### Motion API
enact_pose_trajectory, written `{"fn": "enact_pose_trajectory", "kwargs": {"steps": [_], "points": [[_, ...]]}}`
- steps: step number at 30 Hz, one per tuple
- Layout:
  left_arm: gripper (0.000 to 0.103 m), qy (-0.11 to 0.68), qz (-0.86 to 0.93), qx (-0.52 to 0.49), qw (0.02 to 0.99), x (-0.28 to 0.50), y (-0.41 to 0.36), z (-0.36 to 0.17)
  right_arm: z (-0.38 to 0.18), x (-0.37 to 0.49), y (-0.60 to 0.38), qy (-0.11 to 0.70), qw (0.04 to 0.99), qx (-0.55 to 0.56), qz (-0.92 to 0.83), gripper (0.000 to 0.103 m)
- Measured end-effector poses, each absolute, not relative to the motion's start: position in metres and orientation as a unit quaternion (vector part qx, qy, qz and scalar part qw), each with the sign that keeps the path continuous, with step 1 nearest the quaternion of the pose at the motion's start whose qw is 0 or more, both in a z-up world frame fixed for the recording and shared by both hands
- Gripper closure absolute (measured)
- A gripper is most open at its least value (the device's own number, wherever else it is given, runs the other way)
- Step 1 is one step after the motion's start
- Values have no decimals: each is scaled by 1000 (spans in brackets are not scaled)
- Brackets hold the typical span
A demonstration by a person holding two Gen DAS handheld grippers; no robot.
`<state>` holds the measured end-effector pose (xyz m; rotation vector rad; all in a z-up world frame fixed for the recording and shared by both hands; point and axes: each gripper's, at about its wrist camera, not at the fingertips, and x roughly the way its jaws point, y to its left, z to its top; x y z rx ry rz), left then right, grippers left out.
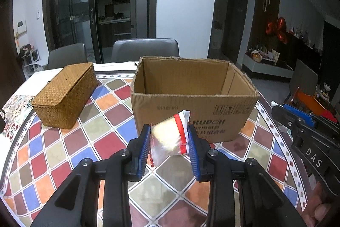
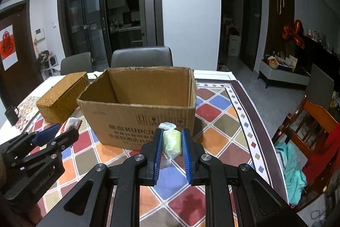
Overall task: Organize snacks
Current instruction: 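Carry the red-striped packet and green candy with both tools over the cardboard box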
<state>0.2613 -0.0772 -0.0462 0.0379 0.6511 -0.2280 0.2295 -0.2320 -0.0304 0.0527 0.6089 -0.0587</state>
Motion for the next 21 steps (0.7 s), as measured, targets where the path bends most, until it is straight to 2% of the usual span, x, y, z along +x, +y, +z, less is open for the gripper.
{"fn": "enact_pose_trajectory", "kwargs": {"steps": [21], "points": [[69,303,-113,24,946,292,-79,-13,9,253,-231,271,962,27,-24,83]]}}
